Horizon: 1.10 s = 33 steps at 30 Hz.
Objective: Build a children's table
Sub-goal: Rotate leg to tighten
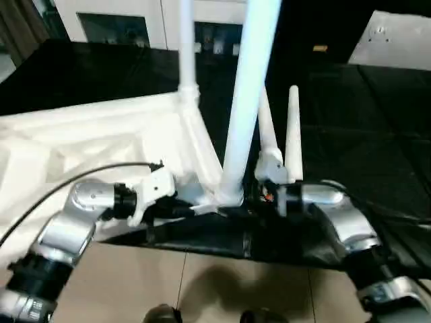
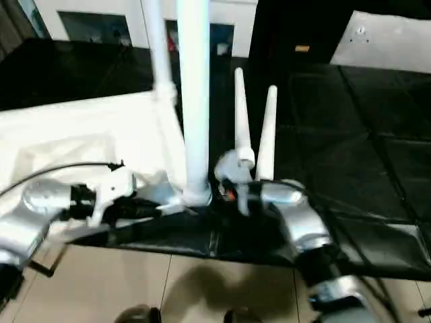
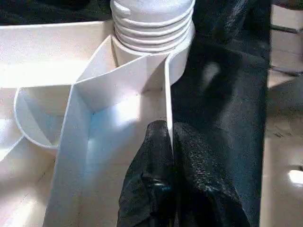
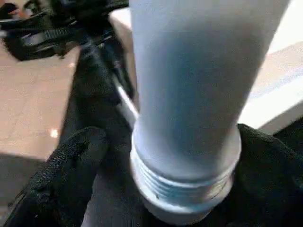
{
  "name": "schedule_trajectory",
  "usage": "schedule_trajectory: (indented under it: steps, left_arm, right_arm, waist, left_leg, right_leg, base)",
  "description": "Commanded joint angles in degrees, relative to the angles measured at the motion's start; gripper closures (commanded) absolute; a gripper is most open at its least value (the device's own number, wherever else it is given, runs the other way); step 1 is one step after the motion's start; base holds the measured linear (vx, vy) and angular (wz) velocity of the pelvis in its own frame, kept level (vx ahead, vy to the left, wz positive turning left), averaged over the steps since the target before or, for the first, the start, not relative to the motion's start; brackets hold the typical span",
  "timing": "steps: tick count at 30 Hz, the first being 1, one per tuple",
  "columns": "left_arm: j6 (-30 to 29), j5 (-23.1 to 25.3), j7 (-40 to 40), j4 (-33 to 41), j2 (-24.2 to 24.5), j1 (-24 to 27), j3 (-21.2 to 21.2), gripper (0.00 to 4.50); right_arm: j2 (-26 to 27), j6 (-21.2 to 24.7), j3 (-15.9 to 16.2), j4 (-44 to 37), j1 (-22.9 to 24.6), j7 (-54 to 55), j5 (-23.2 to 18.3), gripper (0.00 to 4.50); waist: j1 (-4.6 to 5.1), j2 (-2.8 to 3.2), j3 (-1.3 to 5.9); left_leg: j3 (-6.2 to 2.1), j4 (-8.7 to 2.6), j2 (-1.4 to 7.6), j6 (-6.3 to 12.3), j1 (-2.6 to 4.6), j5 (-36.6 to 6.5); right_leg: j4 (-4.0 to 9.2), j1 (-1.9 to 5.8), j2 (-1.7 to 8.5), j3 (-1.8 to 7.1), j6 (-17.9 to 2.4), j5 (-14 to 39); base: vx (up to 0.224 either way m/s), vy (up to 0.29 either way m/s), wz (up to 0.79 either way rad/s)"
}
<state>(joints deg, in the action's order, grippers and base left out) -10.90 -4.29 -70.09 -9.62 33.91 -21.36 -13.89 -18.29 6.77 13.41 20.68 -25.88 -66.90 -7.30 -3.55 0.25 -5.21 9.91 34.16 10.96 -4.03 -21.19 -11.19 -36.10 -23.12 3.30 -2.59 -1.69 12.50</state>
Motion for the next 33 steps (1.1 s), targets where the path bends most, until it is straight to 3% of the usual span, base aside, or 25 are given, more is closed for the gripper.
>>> schedule_trajectory:
  steps: [1,9,10,15,22,25,28,32,33]
  left_arm:
    - [2.55,0.17,-1.38,-1.18,0.07,-1.93,-1.06,4.50]
    - [5.23,-0.49,-3.93,-4.27,-0.02,-3.35,-1.50,4.50]
    - [5.79,-0.53,-4.18,-4.81,-0.05,-3.50,-1.54,4.50]
    - [7.07,-0.40,-4.89,-5.98,-0.13,-3.69,-1.53,4.50]
    - [6.44,-1.33,-4.48,-5.81,-0.72,-3.15,-0.97,4.50]
    - [2.77,-3.19,-0.92,-3.25,-2.85,-2.25,0.99,4.50]
    - [-0.46,-2.66,5.59,-0.98,-5.58,-1.83,2.51,4.50]
    - [-9.79,-0.28,19.59,5.03,-12.91,-0.24,4.50,4.50]
    - [-11.54,0.59,22.18,6.56,-14.80,0.09,4.29,4.50]
  right_arm:
    - [-0.49,-0.64,1.70,0.28,-0.78,-3.41,-1.02,0.34]
    - [-0.31,-0.77,1.16,3.95,-3.15,-5.94,-2.03,0.97]
    - [-0.35,-0.85,1.15,4.15,-3.24,-6.23,-2.06,1.21]
    - [-0.22,-0.69,1.18,4.90,-3.44,-7.27,-2.51,1.62]
    - [0.73,0.87,1.51,3.38,-1.68,-7.42,-3.85,1.75]
    - [3.08,4.14,0.22,1.19,0.03,-3.92,-5.75,1.76]
    - [6.47,6.89,-0.54,-1.20,1.83,2.38,-6.06,1.77]
    - [15.84,8.76,-1.25,-3.56,5.04,17.66,-3.95,1.78]
    - [18.29,9.85,-1.71,-3.51,5.39,21.32,-3.69,1.78]
  waist:
    - [0.05,0.45,3.76]
    - [-0.07,0.54,4.01]
    - [-0.08,0.61,3.99]
    - [-0.25,0.55,3.92]
    - [-0.44,0.63,4.01]
    - [-0.66,0.68,4.06]
    - [-0.51,0.54,3.62]
    - [0.27,0.33,3.37]
    - [0.81,-0.02,3.37]
  left_leg:
    - [-0.41,-3.74,2.13,5.30,0.54,-4.96]
    - [-0.40,-3.61,2.22,5.33,0.61,-3.54]
    - [-0.40,-3.59,2.22,5.37,0.53,-3.64]
    - [-0.41,-3.69,2.33,5.25,0.55,-4.23]
    - [-0.38,-3.68,2.41,4.94,0.66,-4.23]
    - [-0.41,-3.68,2.50,5.08,0.62,-3.97]
    - [-0.47,-4.06,2.40,3.59,0.68,-6.69]
    - [-0.65,-4.46,2.44,1.44,0.51,-7.22]
    - [-0.62,-4.51,2.44,1.16,0.37,-6.57]
  right_leg:
    - [3.45,3.33,4.28,2.71,-15.29,-2.73]
    - [3.05,3.31,4.22,2.66,-16.57,-5.10]
    - [2.97,3.32,4.23,2.62,-16.74,-5.42]
    - [3.10,3.33,4.32,2.62,-16.46,-4.45]
    - [3.06,3.27,4.33,2.67,-16.59,-4.65]
    - [2.93,3.26,4.34,2.63,-16.88,-5.56]
    - [3.63,3.13,4.47,2.71,-15.99,-0.34]
    - [4.09,3.13,4.67,2.88,-14.36,4.53]
    - [4.04,3.22,4.55,2.99,-13.99,4.02]
  base:
    - [0.000,0.000,0.00]
    - [0.000,0.000,0.00]
    - [0.000,0.000,0.00]
    - [0.000,0.000,0.00]
    - [0.000,0.000,0.00]
    - [0.000,0.000,0.00]
    - [0.000,0.000,0.00]
    - [0.000,0.000,0.00]
    - [0.000,0.000,0.00]
